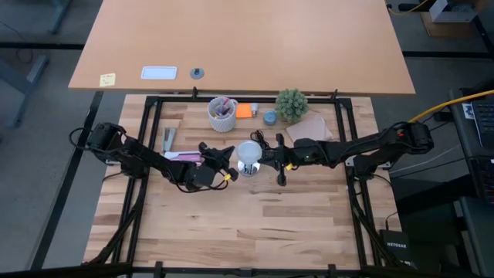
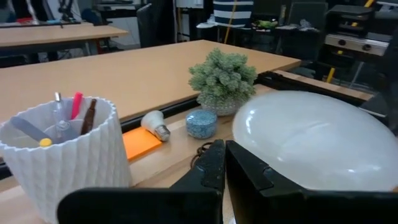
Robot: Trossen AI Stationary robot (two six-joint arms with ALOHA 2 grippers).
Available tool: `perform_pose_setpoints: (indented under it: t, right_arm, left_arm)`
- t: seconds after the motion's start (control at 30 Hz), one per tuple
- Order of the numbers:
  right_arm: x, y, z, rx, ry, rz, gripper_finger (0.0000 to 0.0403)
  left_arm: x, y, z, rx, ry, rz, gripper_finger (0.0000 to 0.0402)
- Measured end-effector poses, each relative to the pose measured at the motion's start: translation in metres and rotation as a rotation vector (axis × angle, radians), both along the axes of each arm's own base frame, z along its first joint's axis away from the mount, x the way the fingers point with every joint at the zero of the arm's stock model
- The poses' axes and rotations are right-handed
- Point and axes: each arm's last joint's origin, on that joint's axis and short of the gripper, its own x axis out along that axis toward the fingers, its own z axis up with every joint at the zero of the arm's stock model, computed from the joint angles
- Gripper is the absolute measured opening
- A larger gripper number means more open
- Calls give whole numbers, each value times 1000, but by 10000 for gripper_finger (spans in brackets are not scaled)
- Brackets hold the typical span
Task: Screw lightbulb
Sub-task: Insert the white light bulb into the silver lamp
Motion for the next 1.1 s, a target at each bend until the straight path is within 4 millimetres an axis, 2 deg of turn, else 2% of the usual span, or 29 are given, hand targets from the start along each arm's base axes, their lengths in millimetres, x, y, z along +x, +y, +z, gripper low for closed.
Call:
perform_pose_setpoints:
  t: [0.57,1.1]
  right_arm:
    - [1,0,5,-8,-51,0,7]
    - [2,-5,8,-76,-76,-153,7]
  left_arm:
    - [-1,-2,0,7,4,-1,5]
    - [-12,-31,8,48,2,-37,5]
